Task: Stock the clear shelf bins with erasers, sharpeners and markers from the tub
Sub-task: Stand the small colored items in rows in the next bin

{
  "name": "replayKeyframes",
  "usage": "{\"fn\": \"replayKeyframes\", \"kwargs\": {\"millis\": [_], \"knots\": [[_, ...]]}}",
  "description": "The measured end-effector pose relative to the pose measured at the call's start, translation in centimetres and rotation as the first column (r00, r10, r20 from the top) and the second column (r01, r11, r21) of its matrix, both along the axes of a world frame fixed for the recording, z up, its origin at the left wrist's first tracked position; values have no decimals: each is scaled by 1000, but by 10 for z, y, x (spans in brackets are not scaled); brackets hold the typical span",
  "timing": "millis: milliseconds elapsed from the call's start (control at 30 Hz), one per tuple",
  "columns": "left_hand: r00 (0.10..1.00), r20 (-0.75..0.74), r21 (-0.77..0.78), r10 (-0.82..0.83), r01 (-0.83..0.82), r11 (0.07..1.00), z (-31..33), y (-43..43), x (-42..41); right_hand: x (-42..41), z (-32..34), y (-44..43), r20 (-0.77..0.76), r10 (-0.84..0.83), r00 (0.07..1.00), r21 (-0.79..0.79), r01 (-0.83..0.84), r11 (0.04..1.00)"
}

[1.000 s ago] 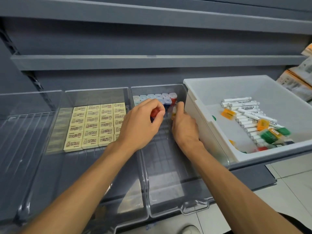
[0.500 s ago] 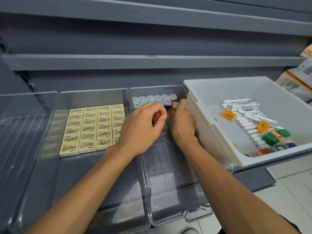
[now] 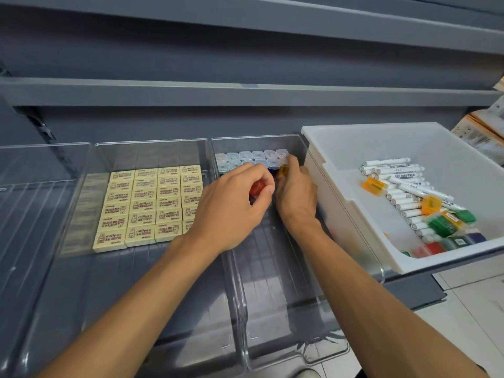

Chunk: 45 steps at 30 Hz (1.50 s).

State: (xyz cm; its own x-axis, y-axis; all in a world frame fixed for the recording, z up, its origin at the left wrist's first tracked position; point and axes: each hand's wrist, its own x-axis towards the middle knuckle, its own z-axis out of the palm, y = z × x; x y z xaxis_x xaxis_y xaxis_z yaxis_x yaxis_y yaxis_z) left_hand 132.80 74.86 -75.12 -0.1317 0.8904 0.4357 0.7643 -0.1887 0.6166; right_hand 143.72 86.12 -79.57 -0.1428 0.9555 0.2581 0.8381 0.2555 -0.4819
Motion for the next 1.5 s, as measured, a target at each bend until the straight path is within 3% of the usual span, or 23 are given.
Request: {"fn": "replayKeyframes", "kwargs": {"millis": [200,267,667,833,967,1067,1200,1267,1400,1500], "knots": [[1000,-10,-5,-5,5,1000,0,0,-1,0,3,4,168,34,985,-41,-28,999],[1000,-5,-6,-9,9,1000,0,0,-1,-1,1,4,150,29,988,-37,-24,999],[1000,2,13,5,-5,1000,0,1,-2,15,7,-2,-103,197,975,-118,-209,971],[986,165,21,7,-10,1000,0,-1,0,24,17,-16,-253,237,938,-152,-281,948],[961,274,10,46,-51,999,1,-2,1,23,43,-43,-503,286,815,-262,-459,849],[946,321,14,51,-59,998,9,-11,0,21,59,-73,-579,356,734,-275,-587,762],[927,372,20,50,-62,998,14,-33,-3,21,68,-103,-648,372,664,-235,-640,732],[882,470,34,9,-28,999,14,-44,-8,20,71,-112,-645,407,647,-201,-657,727],[705,709,16,-4,-11,1000,17,-56,-10,18,77,-110,-605,459,651,-112,-640,760],[653,757,33,-24,-1,999,18,-59,-10,20,82,-106,-649,479,592,-87,-682,726]]}}
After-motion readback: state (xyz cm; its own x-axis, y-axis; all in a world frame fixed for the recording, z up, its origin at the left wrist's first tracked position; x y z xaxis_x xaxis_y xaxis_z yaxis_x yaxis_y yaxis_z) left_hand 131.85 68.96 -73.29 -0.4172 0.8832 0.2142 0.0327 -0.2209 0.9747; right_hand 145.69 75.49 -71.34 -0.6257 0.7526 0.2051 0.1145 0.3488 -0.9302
